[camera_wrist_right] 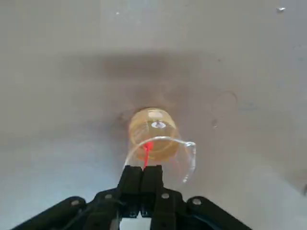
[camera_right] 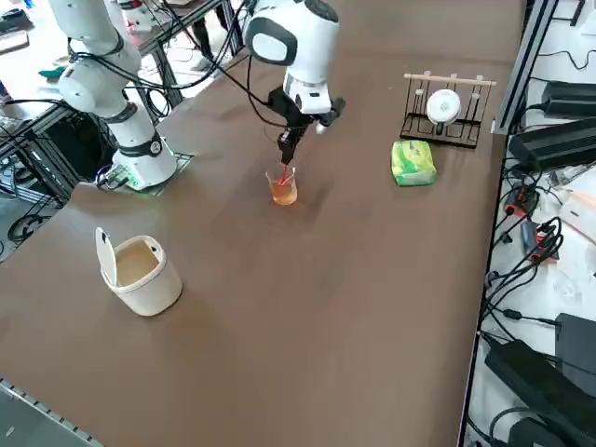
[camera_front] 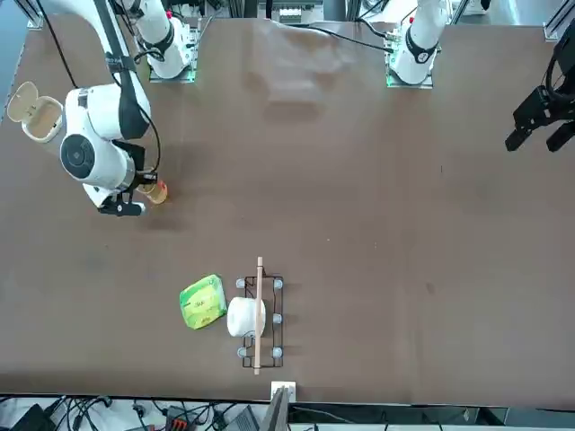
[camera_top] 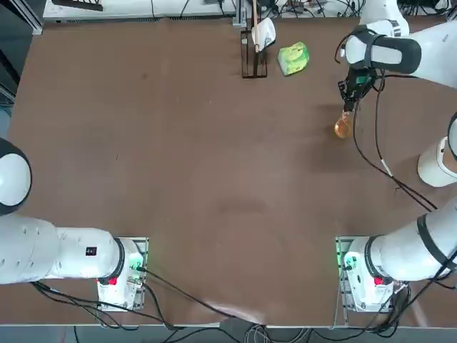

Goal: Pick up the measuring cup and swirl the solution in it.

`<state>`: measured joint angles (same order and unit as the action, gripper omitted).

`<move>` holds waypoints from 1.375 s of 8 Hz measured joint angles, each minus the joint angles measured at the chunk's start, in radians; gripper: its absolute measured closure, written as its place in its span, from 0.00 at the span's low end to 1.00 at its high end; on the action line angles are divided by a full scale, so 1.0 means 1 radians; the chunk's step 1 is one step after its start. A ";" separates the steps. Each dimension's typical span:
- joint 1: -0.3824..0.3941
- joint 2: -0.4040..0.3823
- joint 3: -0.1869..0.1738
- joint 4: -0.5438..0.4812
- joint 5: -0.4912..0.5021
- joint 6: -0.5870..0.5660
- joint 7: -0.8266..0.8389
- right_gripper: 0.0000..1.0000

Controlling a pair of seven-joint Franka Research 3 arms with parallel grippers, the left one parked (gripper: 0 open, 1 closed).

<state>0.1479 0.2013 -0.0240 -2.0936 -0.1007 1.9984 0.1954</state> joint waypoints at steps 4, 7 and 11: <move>0.021 0.001 0.007 0.000 -0.145 0.001 0.037 0.98; 0.059 0.015 0.009 0.000 -0.158 0.001 0.081 0.83; 0.095 0.011 0.010 0.024 -0.158 -0.037 0.096 0.14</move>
<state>0.2429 0.2127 -0.0141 -2.0693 -0.2587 1.9614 0.2910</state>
